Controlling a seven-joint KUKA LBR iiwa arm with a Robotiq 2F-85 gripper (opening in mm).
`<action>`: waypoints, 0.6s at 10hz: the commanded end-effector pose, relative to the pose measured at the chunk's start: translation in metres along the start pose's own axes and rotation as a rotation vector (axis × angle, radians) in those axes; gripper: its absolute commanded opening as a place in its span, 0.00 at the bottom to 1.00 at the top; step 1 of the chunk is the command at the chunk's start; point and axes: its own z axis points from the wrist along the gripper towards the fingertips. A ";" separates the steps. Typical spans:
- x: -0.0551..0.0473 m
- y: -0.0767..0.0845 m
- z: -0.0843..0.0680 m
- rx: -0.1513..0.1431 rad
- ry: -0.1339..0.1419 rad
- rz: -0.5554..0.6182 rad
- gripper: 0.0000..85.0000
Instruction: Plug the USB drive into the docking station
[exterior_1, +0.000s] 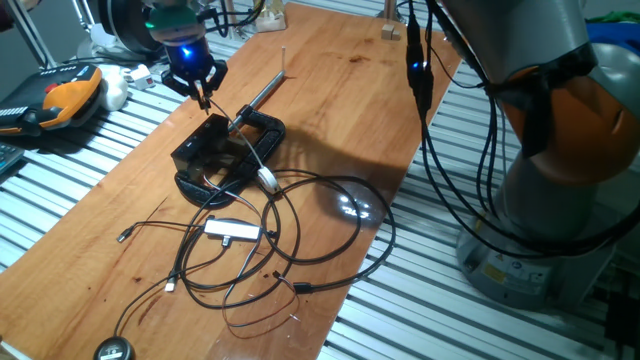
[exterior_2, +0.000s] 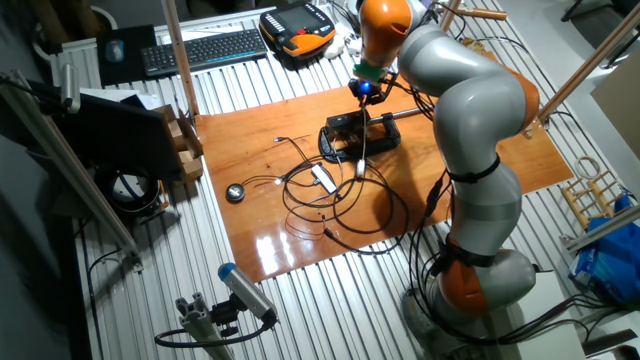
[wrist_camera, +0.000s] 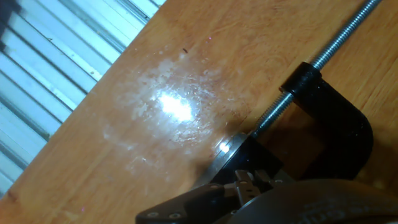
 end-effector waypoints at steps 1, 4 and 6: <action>0.000 -0.001 -0.001 0.000 0.003 0.014 0.00; -0.001 -0.005 0.000 -0.028 0.020 0.130 0.00; 0.000 -0.004 0.000 -0.049 0.044 0.237 0.00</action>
